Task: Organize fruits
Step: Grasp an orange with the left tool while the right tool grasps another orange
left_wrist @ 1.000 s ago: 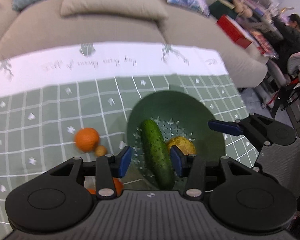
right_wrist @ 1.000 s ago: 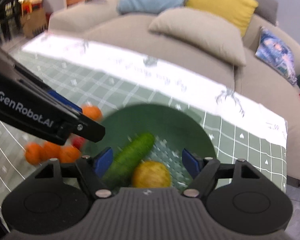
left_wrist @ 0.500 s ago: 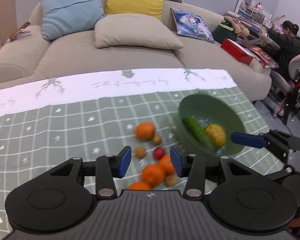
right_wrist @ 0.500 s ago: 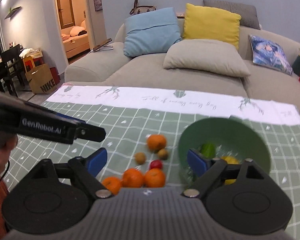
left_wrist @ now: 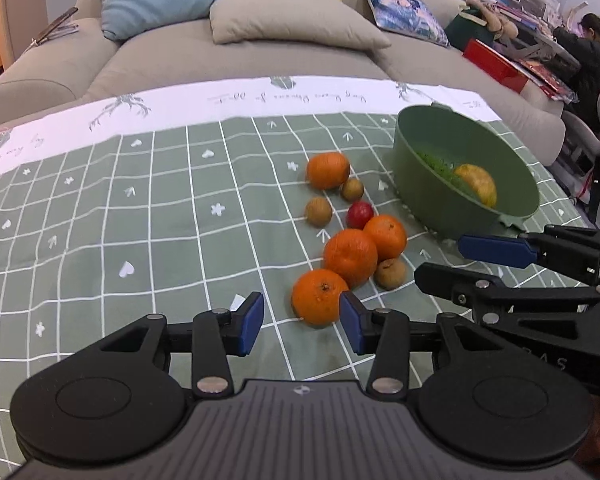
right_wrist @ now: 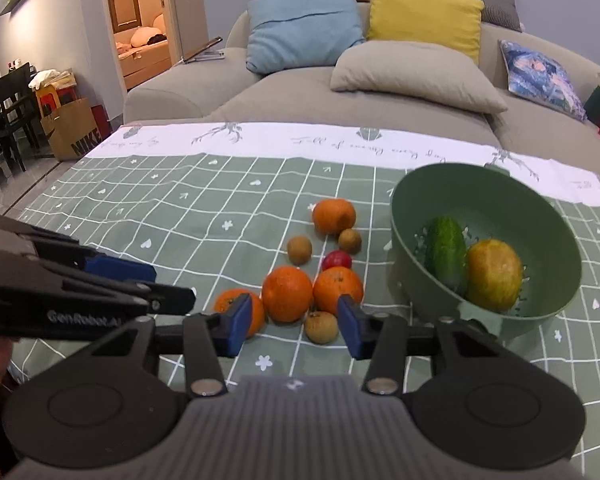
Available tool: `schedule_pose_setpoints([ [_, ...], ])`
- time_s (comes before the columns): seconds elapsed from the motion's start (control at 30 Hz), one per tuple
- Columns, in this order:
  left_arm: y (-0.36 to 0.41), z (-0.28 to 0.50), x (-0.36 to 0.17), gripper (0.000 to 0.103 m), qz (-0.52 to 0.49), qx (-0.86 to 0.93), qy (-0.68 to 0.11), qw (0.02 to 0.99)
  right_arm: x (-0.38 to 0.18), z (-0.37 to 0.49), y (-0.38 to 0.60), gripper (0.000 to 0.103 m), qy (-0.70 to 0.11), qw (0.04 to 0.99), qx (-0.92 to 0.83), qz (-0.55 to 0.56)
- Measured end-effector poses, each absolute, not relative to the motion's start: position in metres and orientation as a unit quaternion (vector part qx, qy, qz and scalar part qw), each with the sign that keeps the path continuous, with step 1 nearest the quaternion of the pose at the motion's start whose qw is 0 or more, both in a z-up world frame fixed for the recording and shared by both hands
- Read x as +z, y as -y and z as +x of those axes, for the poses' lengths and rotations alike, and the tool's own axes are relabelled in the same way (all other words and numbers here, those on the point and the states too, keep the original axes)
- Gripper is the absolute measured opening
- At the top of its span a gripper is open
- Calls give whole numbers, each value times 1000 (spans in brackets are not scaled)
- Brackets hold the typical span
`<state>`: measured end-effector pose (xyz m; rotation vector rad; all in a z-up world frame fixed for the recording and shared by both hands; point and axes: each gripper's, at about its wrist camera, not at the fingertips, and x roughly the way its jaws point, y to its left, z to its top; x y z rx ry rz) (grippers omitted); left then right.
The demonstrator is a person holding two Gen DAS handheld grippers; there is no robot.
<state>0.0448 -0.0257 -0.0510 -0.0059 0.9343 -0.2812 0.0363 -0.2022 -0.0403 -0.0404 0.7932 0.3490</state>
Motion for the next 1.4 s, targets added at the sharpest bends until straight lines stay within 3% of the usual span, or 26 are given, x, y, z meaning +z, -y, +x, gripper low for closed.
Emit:
schedule_pose_setpoints([
  [0.3,36,51,-79,49,13,-149,-454,878,-58,53,203,41,-387,903,185,-31],
  [0.77,61,58,-98,56,88,-168,-437,879,-72,68,207,41,-401,896,188,-22],
  [1.17,46,60,-96,49,72,-153,-445,879,-72,68,196,41,-395,895,198,-52],
  [1.4,10,68,-83,49,10,-105,-457,883,-80,68,171,41,-382,889,213,-137],
])
